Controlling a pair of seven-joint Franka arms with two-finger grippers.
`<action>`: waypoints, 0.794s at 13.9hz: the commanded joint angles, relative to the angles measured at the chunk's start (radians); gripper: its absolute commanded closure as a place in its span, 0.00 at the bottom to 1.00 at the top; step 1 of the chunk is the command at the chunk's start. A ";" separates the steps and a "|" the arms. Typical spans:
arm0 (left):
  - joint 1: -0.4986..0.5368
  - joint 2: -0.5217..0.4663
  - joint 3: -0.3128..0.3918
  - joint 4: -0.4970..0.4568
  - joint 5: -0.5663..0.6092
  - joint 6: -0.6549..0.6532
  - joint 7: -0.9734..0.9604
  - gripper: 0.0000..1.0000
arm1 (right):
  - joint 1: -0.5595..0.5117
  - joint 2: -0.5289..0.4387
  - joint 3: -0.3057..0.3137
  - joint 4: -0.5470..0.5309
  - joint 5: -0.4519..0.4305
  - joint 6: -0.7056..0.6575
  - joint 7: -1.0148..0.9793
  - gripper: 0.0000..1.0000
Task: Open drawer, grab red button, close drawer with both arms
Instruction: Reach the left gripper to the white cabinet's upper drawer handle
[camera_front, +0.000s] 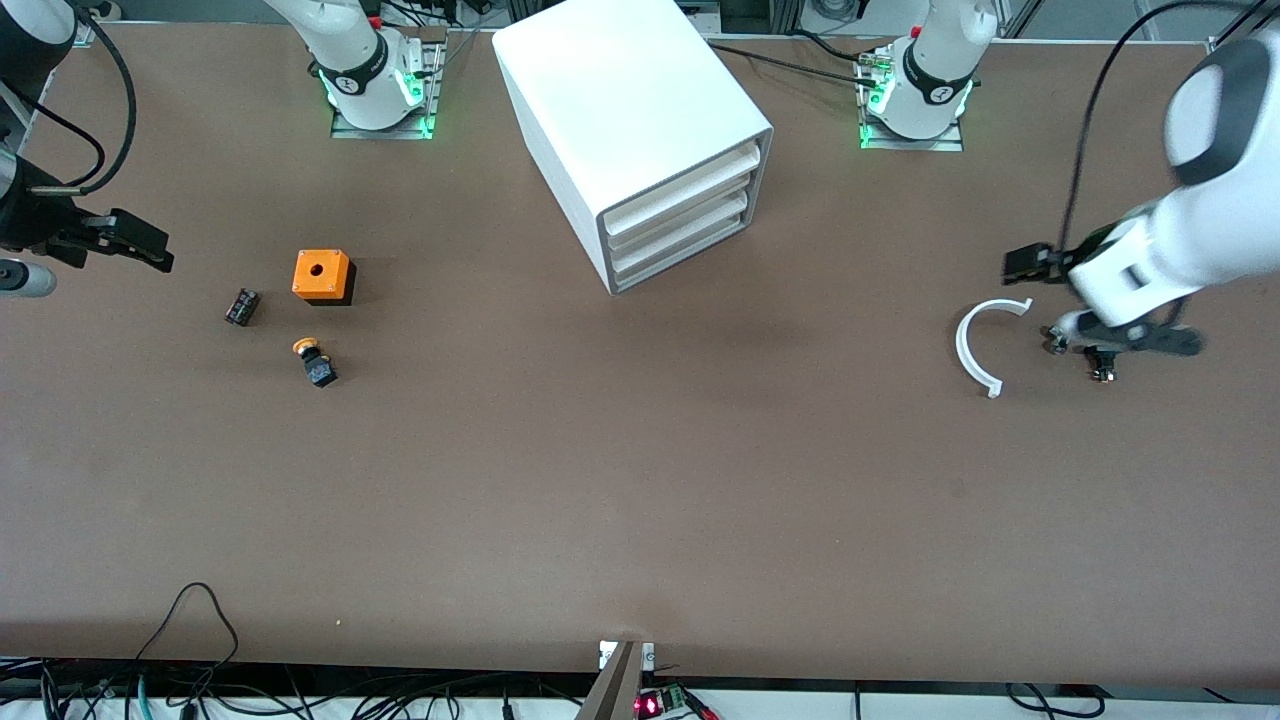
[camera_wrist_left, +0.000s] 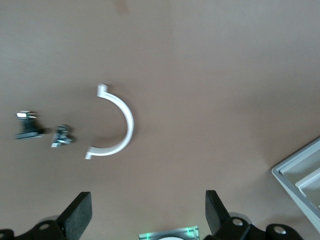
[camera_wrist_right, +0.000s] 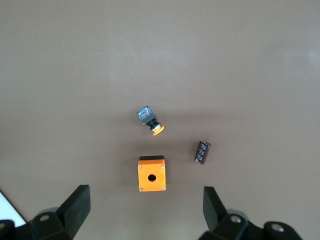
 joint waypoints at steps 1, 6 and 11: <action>-0.023 0.105 -0.029 -0.014 -0.133 -0.018 0.020 0.00 | 0.000 -0.023 0.000 -0.013 0.000 -0.008 0.043 0.00; -0.021 0.219 -0.114 -0.261 -0.720 0.090 0.028 0.00 | -0.005 -0.020 -0.022 -0.007 -0.003 -0.054 0.029 0.00; -0.049 0.239 -0.337 -0.474 -0.954 0.314 0.237 0.00 | -0.006 -0.024 -0.031 0.074 0.073 -0.166 0.046 0.00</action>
